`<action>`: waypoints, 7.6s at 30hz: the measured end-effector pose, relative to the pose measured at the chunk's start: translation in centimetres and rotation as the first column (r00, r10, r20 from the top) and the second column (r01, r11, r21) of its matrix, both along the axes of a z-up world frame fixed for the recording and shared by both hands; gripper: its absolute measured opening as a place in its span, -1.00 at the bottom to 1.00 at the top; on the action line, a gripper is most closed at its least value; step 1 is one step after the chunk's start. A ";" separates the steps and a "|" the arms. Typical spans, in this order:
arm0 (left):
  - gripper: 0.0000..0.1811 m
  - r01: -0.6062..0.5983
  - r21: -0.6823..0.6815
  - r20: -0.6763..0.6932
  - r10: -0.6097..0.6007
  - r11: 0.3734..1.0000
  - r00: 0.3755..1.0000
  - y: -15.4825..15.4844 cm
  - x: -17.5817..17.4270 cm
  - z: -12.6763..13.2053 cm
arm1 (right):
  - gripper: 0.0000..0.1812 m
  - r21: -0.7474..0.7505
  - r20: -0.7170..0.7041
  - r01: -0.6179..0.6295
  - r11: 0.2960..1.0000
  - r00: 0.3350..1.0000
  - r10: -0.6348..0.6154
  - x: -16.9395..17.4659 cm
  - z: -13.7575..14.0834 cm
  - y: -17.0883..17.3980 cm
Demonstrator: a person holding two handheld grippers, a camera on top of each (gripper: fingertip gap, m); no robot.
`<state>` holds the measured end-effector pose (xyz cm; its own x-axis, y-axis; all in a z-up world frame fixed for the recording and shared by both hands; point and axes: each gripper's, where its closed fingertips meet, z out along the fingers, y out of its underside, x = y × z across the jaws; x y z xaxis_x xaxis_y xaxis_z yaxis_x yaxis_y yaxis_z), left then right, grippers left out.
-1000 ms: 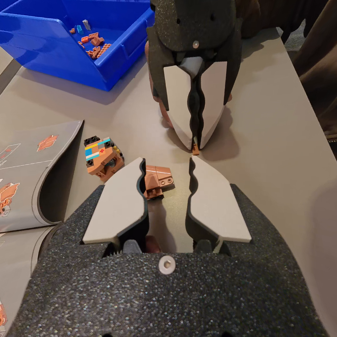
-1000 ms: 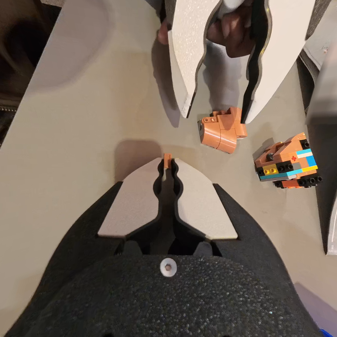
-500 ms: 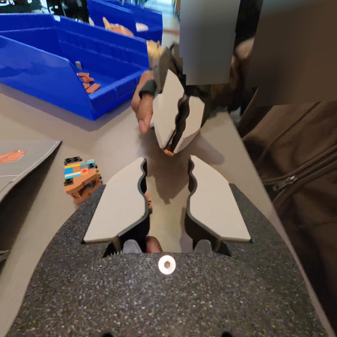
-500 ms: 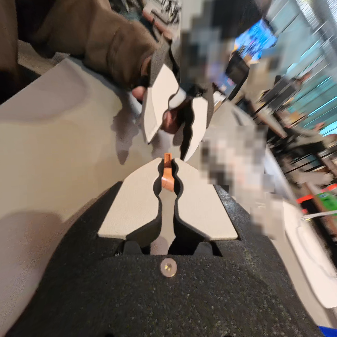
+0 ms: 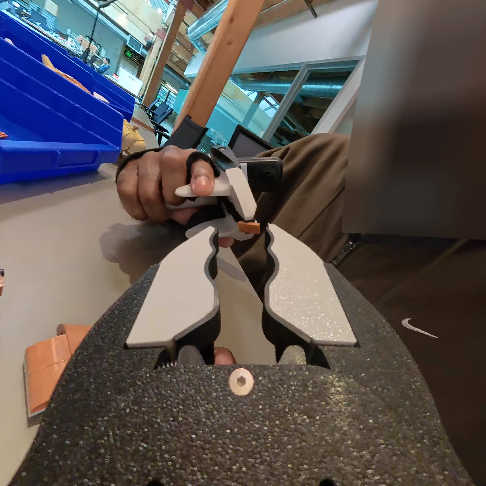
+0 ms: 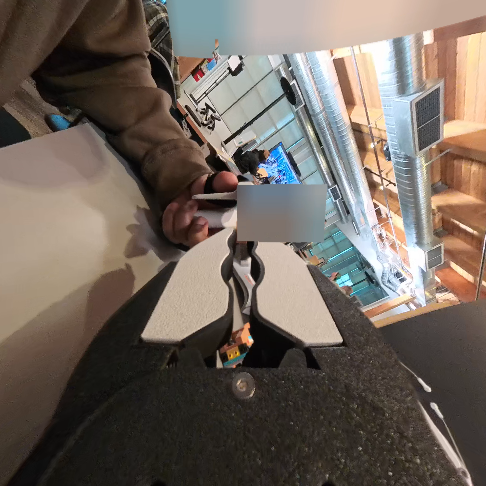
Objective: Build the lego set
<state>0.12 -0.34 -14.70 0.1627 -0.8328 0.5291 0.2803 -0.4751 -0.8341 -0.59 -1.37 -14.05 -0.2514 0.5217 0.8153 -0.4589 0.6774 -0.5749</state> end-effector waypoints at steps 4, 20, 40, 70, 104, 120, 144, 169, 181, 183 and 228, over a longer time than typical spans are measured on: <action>-0.64 0.059 0.017 -0.002 -0.059 0.998 0.998 -0.8 0.8 0.0 | -0.92 -0.005 -0.017 -0.014 1.000 1.000 0.014 0.2 0.3 -0.4; -0.76 0.160 0.055 0.030 -0.162 0.986 0.986 -2.5 1.8 0.5 | -0.92 0.076 -0.082 -0.056 0.996 0.995 0.062 1.0 0.3 -2.3; -0.82 -0.084 0.209 -0.415 0.167 0.974 0.895 -0.3 -2.2 -2.0 | -0.66 -0.222 0.369 0.081 0.972 0.929 0.007 -2.3 -2.8 2.1; -0.82 -0.122 0.222 -0.902 0.252 0.967 0.351 0.7 -6.1 -9.1 | -0.43 -0.050 0.882 0.234 0.971 0.467 -0.068 -6.1 -11.5 3.9; -0.82 -0.101 0.257 -0.932 0.274 0.961 0.236 1.0 -6.1 -8.8 | -0.43 -0.073 0.885 0.327 0.942 0.457 -0.090 -6.7 -11.4 3.7; -0.82 -0.047 0.281 -0.956 0.284 0.959 0.073 1.3 -6.0 -8.1 | -0.43 -0.196 0.834 0.341 0.919 0.551 -0.027 -6.7 -9.5 3.2; -0.76 0.058 0.381 -0.913 0.365 0.923 0.183 0.8 -4.8 -6.3 | -0.43 -0.271 0.827 0.327 0.905 0.560 0.046 -6.6 -8.7 3.2; -0.73 -0.155 0.156 -0.947 0.193 0.975 0.258 0.5 -9.2 -11.3 | -0.43 -0.096 0.910 0.359 0.929 0.409 -0.064 -5.7 -11.6 4.1; -0.82 -0.307 0.126 -0.772 0.288 0.943 0.566 2.3 -7.8 -8.2 | -0.39 -0.173 0.804 0.338 0.925 0.591 -0.065 -6.2 -9.3 4.8; -0.83 -0.380 0.127 -0.635 0.369 0.916 0.679 3.2 -7.4 -5.7 | -0.42 -0.212 0.688 0.330 0.920 0.719 -0.099 -6.7 -7.4 5.5; -0.92 -0.192 0.526 -0.603 0.522 0.829 0.603 2.8 -4.7 -3.6 | -0.92 -0.275 0.699 0.214 0.937 0.714 0.041 -5.3 -5.1 3.0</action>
<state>-4.53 2.47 -18.26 0.6673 -0.7120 -0.2184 -0.3855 -0.0793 -0.9193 -5.93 1.59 -19.12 -0.6109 0.7606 0.2198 0.2004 0.4171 -0.8865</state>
